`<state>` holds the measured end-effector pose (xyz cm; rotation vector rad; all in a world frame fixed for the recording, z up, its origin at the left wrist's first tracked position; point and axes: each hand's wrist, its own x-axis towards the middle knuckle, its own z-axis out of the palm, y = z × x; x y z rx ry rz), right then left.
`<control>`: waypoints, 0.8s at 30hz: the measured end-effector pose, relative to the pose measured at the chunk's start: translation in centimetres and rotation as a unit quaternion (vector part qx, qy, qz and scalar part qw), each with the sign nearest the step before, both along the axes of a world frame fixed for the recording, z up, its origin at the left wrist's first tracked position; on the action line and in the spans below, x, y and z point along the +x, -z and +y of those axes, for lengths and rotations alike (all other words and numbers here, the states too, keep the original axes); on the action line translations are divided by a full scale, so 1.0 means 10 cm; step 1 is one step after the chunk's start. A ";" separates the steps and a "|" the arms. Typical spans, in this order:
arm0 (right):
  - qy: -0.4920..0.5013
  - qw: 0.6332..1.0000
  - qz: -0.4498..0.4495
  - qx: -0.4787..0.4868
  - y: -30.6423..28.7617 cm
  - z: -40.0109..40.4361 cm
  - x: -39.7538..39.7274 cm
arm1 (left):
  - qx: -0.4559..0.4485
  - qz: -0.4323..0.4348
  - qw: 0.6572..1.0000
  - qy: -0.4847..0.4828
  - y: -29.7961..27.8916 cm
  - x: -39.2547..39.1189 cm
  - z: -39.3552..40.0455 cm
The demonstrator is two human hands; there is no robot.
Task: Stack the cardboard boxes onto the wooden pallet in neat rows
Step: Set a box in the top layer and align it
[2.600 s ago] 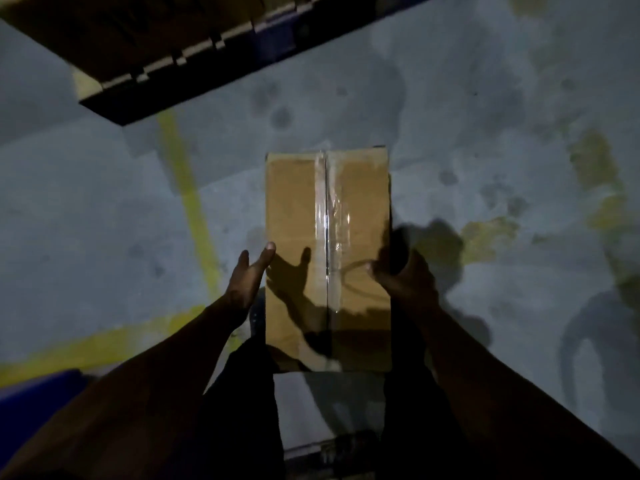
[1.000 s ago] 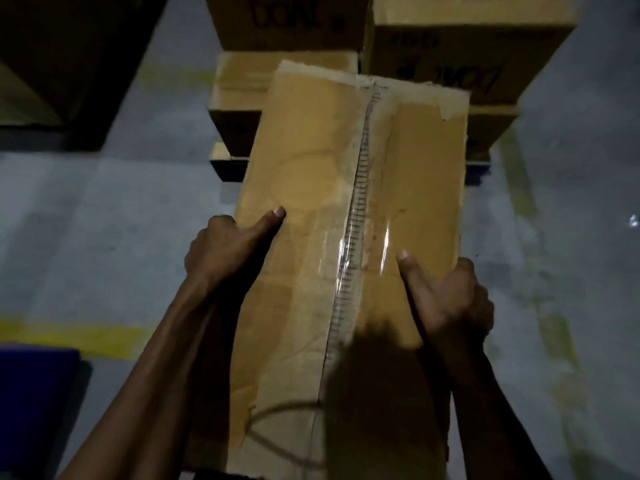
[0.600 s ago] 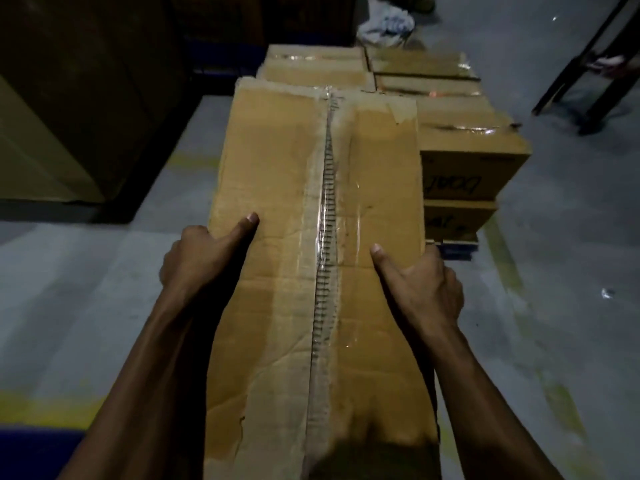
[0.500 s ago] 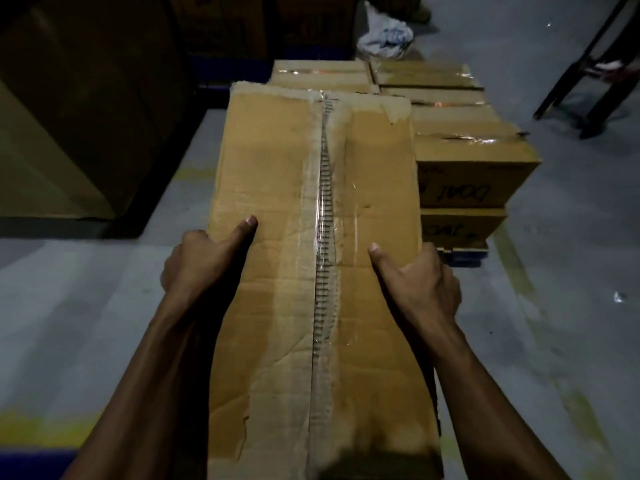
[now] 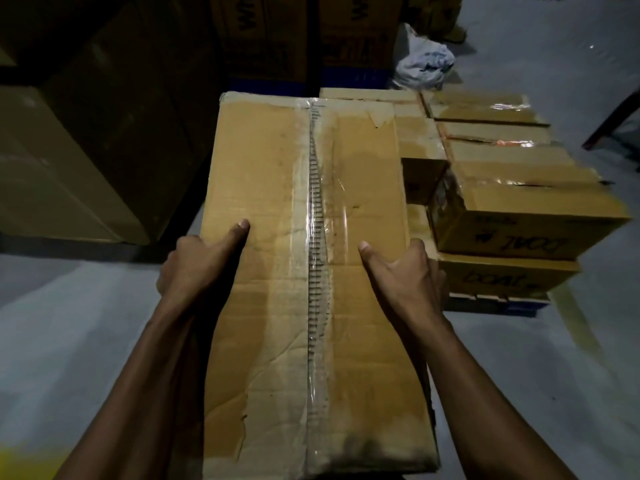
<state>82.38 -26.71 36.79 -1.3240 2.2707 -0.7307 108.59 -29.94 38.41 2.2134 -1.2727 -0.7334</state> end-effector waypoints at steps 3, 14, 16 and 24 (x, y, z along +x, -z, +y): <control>0.003 1.000 -0.013 0.007 0.07 -0.60 0.16 | -0.008 -0.008 1.000 0.010 0.05 0.14 -0.61; 0.031 0.999 0.009 0.005 -0.13 -2.41 0.61 | -0.027 0.009 0.998 0.055 -0.17 0.58 -2.50; 0.040 0.999 0.013 0.006 -0.16 -2.63 0.65 | -0.020 0.005 0.998 0.062 -0.16 0.64 -2.80; 0.142 0.990 0.024 0.009 -0.17 -3.29 0.92 | -0.007 0.048 0.989 0.143 -0.07 0.72 -4.08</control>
